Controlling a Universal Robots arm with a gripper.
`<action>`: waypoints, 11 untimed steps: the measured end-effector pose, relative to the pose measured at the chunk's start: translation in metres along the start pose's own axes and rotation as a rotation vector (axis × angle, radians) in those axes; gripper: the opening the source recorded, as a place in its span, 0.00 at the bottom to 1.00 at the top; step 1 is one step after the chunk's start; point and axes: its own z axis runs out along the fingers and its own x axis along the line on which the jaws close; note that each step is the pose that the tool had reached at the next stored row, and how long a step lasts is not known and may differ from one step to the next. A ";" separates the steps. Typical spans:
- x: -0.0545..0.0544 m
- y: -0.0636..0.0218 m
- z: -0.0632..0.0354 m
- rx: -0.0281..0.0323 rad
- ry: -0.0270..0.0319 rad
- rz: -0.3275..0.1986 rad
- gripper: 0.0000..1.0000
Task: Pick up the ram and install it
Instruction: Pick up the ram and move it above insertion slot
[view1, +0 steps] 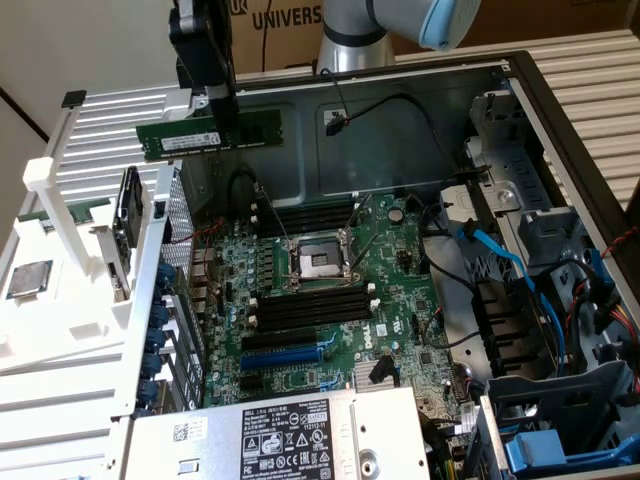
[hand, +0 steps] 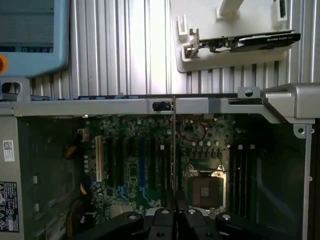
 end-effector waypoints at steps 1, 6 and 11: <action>0.000 -0.0045 0.0002 0.0000 0.0000 0.000 0.12; -0.001 -0.0274 0.0015 0.0001 -0.0001 0.000 0.12; -0.003 -0.0510 0.0031 0.0000 -0.0015 0.000 0.12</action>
